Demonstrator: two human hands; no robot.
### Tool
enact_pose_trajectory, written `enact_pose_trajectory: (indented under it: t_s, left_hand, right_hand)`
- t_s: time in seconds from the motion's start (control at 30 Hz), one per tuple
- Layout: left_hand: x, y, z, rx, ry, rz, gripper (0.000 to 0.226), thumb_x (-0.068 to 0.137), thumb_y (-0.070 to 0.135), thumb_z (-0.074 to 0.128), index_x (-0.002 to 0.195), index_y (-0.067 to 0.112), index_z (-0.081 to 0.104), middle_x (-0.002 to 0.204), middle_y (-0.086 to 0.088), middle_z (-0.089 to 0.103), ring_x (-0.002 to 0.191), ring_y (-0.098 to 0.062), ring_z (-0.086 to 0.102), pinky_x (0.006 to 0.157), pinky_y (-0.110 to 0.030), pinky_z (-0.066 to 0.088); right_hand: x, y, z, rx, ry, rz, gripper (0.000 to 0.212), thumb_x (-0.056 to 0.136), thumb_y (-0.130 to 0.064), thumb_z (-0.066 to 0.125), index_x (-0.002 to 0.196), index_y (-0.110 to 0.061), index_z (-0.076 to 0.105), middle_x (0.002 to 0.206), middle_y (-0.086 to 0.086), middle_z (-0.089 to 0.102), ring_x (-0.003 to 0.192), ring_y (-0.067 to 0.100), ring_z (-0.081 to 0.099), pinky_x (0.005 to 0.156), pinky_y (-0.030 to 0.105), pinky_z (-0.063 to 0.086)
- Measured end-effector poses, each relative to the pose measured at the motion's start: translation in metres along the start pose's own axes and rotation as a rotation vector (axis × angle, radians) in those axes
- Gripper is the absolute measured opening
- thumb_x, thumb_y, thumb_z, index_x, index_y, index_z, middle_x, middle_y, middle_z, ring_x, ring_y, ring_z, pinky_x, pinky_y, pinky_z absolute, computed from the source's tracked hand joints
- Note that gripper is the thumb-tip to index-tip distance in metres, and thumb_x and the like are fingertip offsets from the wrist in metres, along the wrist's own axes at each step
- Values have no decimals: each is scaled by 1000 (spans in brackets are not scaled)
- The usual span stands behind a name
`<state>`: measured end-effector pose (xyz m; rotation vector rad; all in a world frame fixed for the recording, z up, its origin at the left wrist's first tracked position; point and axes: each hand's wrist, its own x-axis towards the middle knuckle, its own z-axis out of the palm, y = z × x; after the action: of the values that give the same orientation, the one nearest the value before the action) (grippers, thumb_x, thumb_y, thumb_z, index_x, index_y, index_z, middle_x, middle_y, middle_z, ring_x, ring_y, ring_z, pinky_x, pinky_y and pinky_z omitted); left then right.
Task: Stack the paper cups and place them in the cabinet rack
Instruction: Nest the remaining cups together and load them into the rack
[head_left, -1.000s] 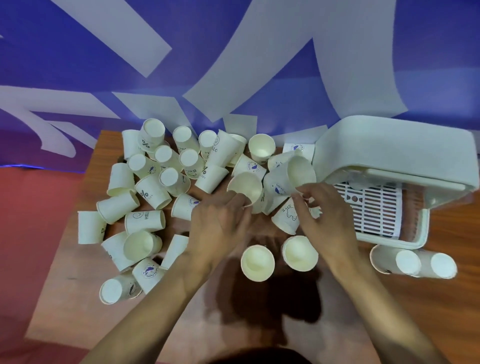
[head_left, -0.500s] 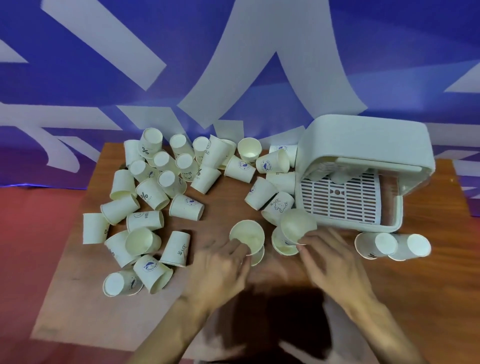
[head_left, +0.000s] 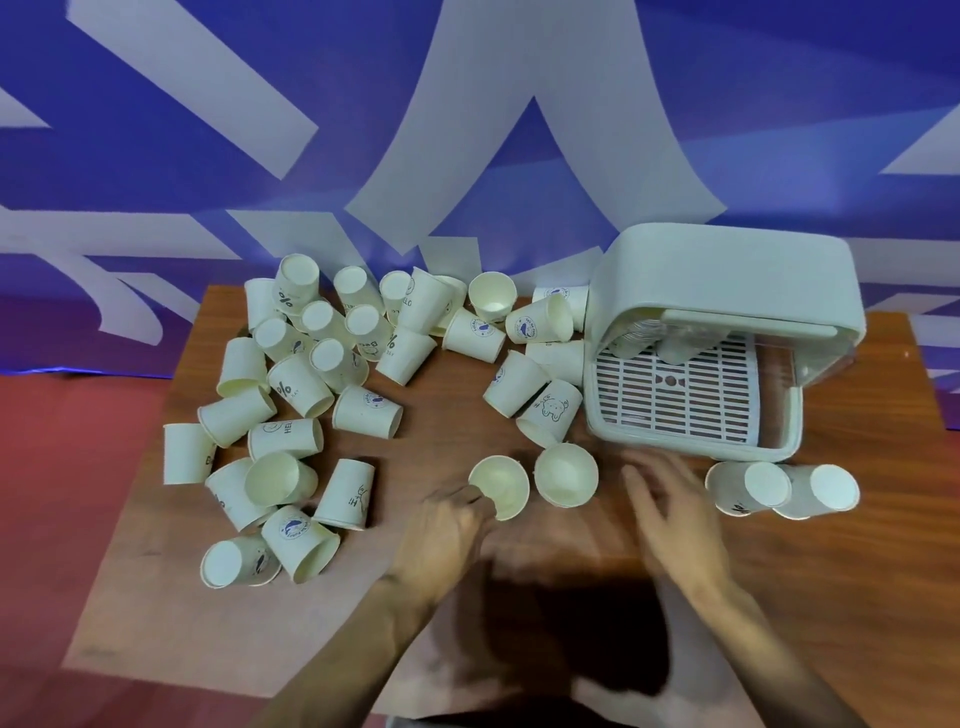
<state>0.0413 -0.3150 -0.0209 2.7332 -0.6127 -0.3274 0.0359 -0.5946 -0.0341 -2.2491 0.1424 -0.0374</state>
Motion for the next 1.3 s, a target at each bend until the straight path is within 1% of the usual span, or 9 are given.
enact_pose_trajectory:
  t_s: [0.1, 0.23, 0.6, 0.7, 0.83, 0.93, 1.07, 1.17, 1.3]
  left_hand:
    - [2, 1, 1, -12, 19, -6, 19, 80, 24, 70, 67, 20, 57, 70, 4, 59, 64, -22, 57, 52, -32, 44]
    - [1, 1, 8, -44, 33, -40, 20, 87, 33, 54, 71, 22, 58, 73, 5, 59, 66, -21, 58, 54, -34, 47]
    - [4, 13, 5, -88, 73, -100, 25, 88, 37, 45, 81, 20, 61, 82, 3, 62, 76, -23, 60, 57, -34, 50]
    - [5, 22, -2, -90, 73, -123, 18, 84, 35, 59, 93, 22, 67, 90, 4, 68, 83, -21, 65, 60, -30, 52]
    - [4, 49, -32, 73, 183, -236, 20, 75, 39, 68, 92, 30, 69, 70, 7, 68, 55, -20, 63, 46, -25, 39]
    - [18, 81, -47, 69, 343, -118, 11, 82, 36, 65, 87, 27, 69, 67, 8, 65, 51, -18, 57, 45, -23, 32]
    - [71, 145, -22, 56, 188, 281, 17, 86, 29, 59, 100, 21, 65, 95, 5, 63, 85, -17, 58, 56, -35, 49]
    - [114, 193, 16, 106, 53, 440, 37, 81, 30, 61, 116, 18, 59, 113, 1, 59, 101, -20, 55, 68, -36, 52]
    - [152, 236, 62, 144, -42, 484, 67, 76, 23, 68, 138, 17, 43, 137, -5, 49, 117, -25, 51, 81, -39, 53]
  right_hand:
    - [9, 27, 0, 119, 139, 394, 28, 93, -24, 64, 119, -18, 57, 116, 2, 64, 106, 19, 62, 95, 36, 49]
    - [28, 25, -1, 664, 251, 778, 33, 93, -20, 67, 123, -15, 54, 115, -4, 64, 116, 18, 58, 104, 39, 46]
    - [34, 28, -5, 791, 258, 728, 41, 92, -15, 68, 131, -14, 55, 135, 6, 57, 120, 17, 58, 99, 43, 52]
    - [31, 29, -15, 792, 195, 680, 36, 91, -15, 68, 126, -14, 59, 130, 6, 62, 118, 15, 61, 98, 44, 53]
    - [21, 21, -44, 805, -64, 706, 23, 95, -22, 65, 114, -34, 61, 126, -6, 64, 115, 16, 63, 96, 42, 53]
    - [9, 12, -76, 756, -140, 696, 15, 96, -19, 62, 108, -27, 65, 115, -2, 70, 99, 19, 72, 88, 38, 58]
    - [-9, 20, -132, 451, 178, 400, 14, 95, -12, 62, 105, -15, 71, 101, -4, 74, 90, 19, 72, 73, 24, 56]
    - [-15, 65, -165, -333, 174, 260, 37, 89, -29, 68, 125, -24, 60, 135, -9, 56, 121, 19, 51, 87, 39, 52]
    - [-13, 113, -170, -451, -51, 337, 73, 86, -32, 68, 150, -22, 34, 160, -3, 25, 141, 26, 34, 104, 49, 44]
